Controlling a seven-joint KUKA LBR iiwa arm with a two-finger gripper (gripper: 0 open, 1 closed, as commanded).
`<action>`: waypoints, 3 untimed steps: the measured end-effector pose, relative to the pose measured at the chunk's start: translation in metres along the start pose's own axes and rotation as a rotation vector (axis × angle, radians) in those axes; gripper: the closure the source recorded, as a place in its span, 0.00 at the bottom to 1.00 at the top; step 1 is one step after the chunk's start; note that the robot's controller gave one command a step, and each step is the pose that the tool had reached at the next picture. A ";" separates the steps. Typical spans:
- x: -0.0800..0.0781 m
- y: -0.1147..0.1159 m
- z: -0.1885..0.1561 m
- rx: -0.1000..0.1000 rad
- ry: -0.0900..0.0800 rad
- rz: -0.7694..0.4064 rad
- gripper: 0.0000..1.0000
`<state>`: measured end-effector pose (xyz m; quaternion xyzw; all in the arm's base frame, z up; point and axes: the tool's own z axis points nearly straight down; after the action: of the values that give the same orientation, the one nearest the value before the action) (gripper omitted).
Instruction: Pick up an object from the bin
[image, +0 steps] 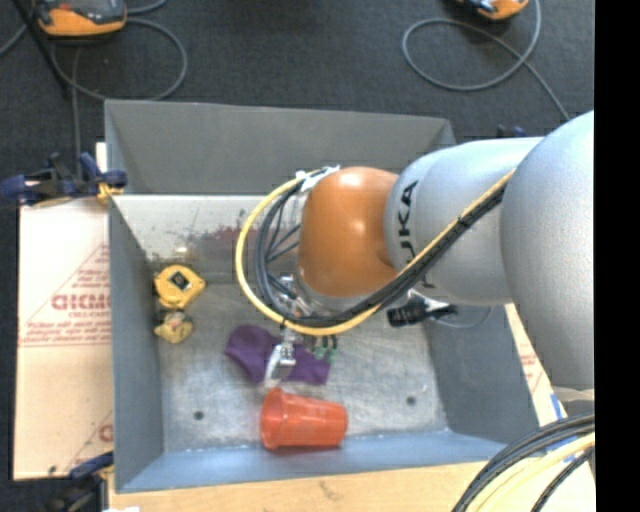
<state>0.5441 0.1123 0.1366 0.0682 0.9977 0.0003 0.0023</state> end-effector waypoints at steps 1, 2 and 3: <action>-0.009 -0.017 0.043 0.000 0.001 0.246 0.00; -0.010 0.013 0.058 0.000 0.010 0.364 1.00; -0.011 0.013 0.058 0.000 0.009 0.364 1.00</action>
Offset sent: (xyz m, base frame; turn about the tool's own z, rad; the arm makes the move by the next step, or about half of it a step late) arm 0.0098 0.0109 -0.0666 0.3667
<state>0.5566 0.1241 0.0786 0.2477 0.9688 0.0011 -0.0025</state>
